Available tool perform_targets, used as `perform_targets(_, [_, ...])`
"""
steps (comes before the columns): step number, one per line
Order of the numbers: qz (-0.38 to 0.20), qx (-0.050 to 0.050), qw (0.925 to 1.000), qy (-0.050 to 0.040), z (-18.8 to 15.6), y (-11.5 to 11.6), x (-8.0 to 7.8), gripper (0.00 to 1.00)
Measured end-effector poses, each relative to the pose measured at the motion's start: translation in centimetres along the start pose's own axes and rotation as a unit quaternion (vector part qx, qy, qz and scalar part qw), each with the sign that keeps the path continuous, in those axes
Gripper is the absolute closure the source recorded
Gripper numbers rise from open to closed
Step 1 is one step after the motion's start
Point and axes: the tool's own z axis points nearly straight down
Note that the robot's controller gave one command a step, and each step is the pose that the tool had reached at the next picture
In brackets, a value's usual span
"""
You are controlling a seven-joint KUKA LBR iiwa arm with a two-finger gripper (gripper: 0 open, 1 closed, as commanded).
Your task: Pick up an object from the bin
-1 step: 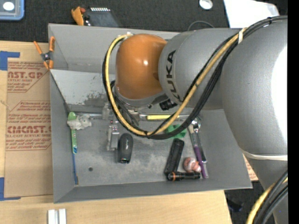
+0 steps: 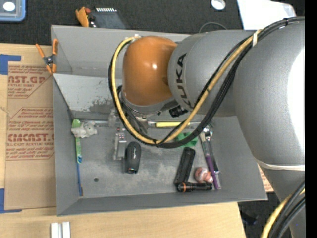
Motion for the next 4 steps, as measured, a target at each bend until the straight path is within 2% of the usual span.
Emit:
perform_targets(1, [-0.052,0.0,0.9986,-0.0038,2.7,1.1,0.8,0.0])
perform_targets(2, [-0.104,-0.001,0.9945,0.0003,3.5,-2.9,1.2,0.0])
perform_targets(3, [-0.156,0.0,0.9877,0.0019,-2.8,-4.5,-0.3,0.0])
perform_targets(4, [-0.286,0.0,0.9582,0.0015,-6.5,-7.6,0.4,0.0])
